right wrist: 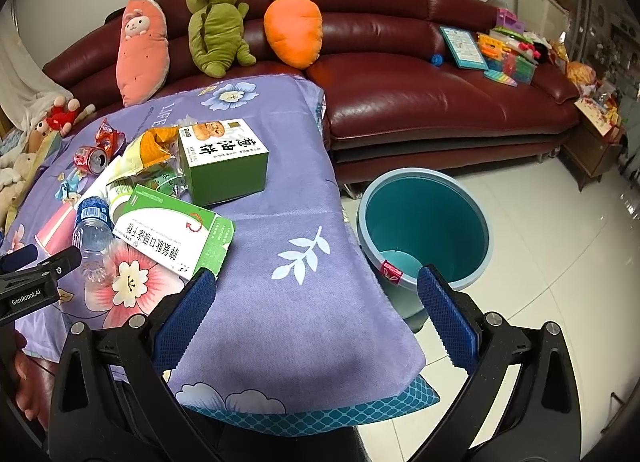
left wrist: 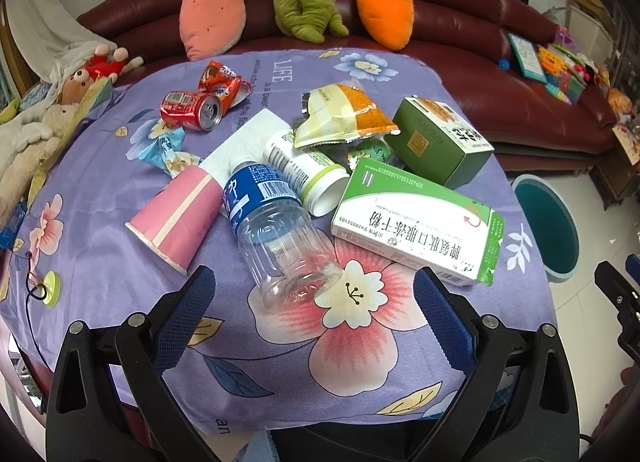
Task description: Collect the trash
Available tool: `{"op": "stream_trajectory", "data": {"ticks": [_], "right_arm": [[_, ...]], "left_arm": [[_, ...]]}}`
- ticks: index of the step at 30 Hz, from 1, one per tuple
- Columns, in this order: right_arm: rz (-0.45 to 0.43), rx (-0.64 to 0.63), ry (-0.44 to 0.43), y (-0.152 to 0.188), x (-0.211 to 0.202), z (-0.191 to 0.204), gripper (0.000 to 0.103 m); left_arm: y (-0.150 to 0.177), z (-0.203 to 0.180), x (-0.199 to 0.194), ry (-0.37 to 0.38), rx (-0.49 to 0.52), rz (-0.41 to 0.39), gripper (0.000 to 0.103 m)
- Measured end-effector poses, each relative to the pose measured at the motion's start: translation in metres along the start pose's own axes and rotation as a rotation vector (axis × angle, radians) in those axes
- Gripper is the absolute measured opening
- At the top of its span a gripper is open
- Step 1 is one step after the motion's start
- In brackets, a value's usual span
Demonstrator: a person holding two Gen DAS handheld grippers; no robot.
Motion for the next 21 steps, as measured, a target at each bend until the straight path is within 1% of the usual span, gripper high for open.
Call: {"op": "stream_trajectory", "data": {"ticks": [12, 21], "right_arm": [[0.007, 0.000, 0.007, 0.000, 0.006, -0.005, 0.097], [0.011, -0.034, 0.004, -0.003, 0.009, -0.003, 0.097]], "left_arm": [[0.000, 0.001, 0.004, 0.010, -0.001, 0.012, 0.099], [0.001, 0.005, 0.013, 0.017, -0.015, 0.032, 0.099]]}}
Point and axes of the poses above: each gripper's, at about its wrist camera, not at the fingertips, and x roughly the way its jaws point, z to its left, y to its underside, the point moved 5 cm from there along x, roughly the way its jaws point, and after that the axes turned 13 degrees about x, right-handed, at the moved point
